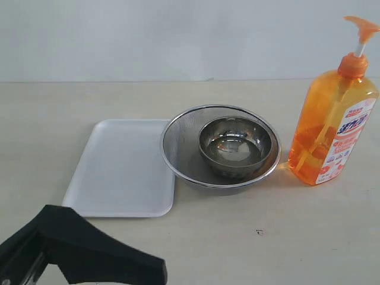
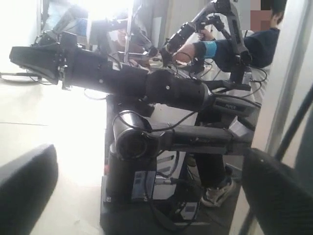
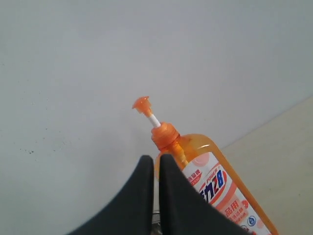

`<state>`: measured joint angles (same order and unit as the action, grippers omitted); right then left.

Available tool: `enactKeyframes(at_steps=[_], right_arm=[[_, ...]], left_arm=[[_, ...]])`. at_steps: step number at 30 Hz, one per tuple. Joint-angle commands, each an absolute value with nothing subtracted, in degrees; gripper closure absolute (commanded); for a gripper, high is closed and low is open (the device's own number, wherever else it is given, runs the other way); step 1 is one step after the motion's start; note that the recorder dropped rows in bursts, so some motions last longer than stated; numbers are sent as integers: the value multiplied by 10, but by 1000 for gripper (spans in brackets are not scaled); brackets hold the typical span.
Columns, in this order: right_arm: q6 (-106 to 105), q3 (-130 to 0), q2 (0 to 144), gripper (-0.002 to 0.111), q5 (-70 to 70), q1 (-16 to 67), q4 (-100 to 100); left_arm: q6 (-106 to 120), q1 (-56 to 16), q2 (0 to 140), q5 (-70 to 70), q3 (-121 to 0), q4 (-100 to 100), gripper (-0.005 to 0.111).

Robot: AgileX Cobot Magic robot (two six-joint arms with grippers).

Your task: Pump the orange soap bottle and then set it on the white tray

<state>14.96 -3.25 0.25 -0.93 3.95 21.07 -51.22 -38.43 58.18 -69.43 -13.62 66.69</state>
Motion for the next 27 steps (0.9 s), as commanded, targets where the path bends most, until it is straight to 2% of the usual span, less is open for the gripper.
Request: enactKeyframes(at_steps=[1,3,4,6,7,8,9,10,18,21,24,27], right_arm=[[147,-35,0,108,-27,40,204],[147,-35,0,108,-50,40,204],[147,-35,0,108,-64,40,204],[147,-35,0,108,-66,40,204],[147,-35,0,108,-66,40,204],[147,-35,0,108,-66,40,204],[147,-35,0,108,-74,40,204],[147,-35,0,108,-81,40,204],[260,-40,0,108,-141,40,204],[260,-70,7,108,-115,40,150],[266,-110,55,108,-72,40,25],[280,-143,161,108,-35,40,-28]], left_arm=[[-516,-387,578,-700,-133,640,13],[-516,-387,578,-700,-133,632,13],[-516,-387,578,-698,-133,619,18],[-516,-387,578,-632,-133,570,41],[-516,-387,578,-594,-134,546,65],[-516,-387,578,-581,-134,540,77],[-516,-387,578,-574,-134,537,97],[-515,-387,578,-574,-134,537,101],[-477,-386,578,-564,-134,464,101],[-457,-386,579,-486,-163,463,102],[-469,-386,600,-407,-217,468,102],[-482,-386,664,-395,-296,521,102]])
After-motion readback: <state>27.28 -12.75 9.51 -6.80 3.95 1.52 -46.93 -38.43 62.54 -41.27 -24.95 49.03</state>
